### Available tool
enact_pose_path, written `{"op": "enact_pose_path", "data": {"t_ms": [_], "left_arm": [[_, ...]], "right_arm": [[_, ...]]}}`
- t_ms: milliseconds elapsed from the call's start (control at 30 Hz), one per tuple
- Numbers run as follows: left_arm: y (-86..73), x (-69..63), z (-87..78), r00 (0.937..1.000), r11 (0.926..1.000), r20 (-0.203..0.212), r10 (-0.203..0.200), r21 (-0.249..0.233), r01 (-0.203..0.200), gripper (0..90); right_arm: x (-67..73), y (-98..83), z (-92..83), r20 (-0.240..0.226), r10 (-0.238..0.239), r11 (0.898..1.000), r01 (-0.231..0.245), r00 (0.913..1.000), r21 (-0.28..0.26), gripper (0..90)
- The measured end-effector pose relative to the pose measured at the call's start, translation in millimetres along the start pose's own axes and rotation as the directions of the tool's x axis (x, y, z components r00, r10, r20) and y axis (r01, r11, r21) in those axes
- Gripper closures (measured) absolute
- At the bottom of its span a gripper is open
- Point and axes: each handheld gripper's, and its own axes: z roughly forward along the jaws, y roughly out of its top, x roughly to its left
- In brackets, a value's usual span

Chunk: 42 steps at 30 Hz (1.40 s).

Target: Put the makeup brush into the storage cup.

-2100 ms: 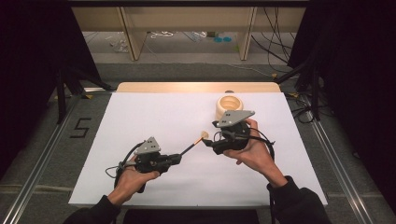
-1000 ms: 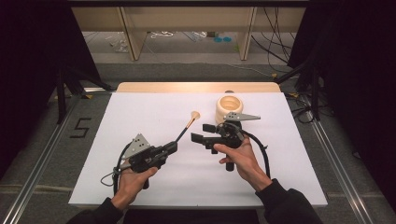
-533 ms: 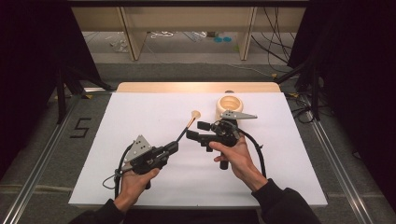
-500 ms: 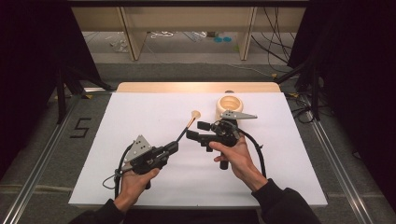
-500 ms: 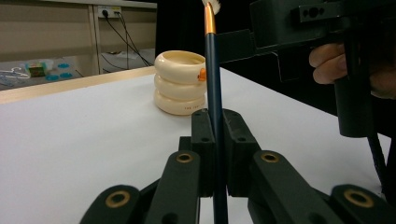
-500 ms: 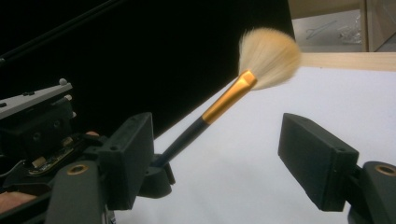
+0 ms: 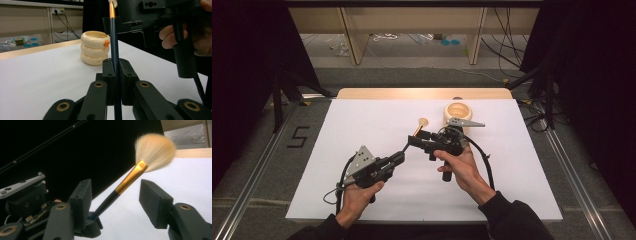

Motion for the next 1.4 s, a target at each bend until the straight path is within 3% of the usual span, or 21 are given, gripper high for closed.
{"op": "enact_pose_path", "data": {"t_ms": [100,167,900,1100,1400], "left_arm": [[0.2,0.3,0.1,0.9999,0.9999,0.006,0.013,0.002,-0.013,84.2],[0.3,0.1,0.1,0.9999,0.9999,0.006,0.014,0.001,-0.014,84.2],[0.9,-0.1,-1.2,0.9999,0.9997,0.003,0.011,-0.023,-0.011,84.2],[0.6,-0.1,-0.9,0.9999,0.9997,0.007,0.016,-0.018,-0.015,84.2],[-2.5,2.9,3.3,0.9994,0.9998,0.030,0.015,0.009,-0.015,81.7]], "right_arm": [[-1.4,0.4,0.6,-0.001,-0.019,1.000,0.019,0.9998,-0.018,48.3],[-0.8,0.3,0.4,-0.007,0.005,1.000,-0.005,1.0000,-0.010,51.0],[-1.8,-0.8,1.7,-0.047,0.042,0.999,-0.044,0.9980,-0.031,69.3],[-3.8,-2.5,1.6,-0.072,0.089,0.995,-0.092,0.9934,-0.041,75.3],[2.7,-3.0,1.6,-0.128,0.089,0.994,-0.095,0.9878,-0.047,83.4]]}}
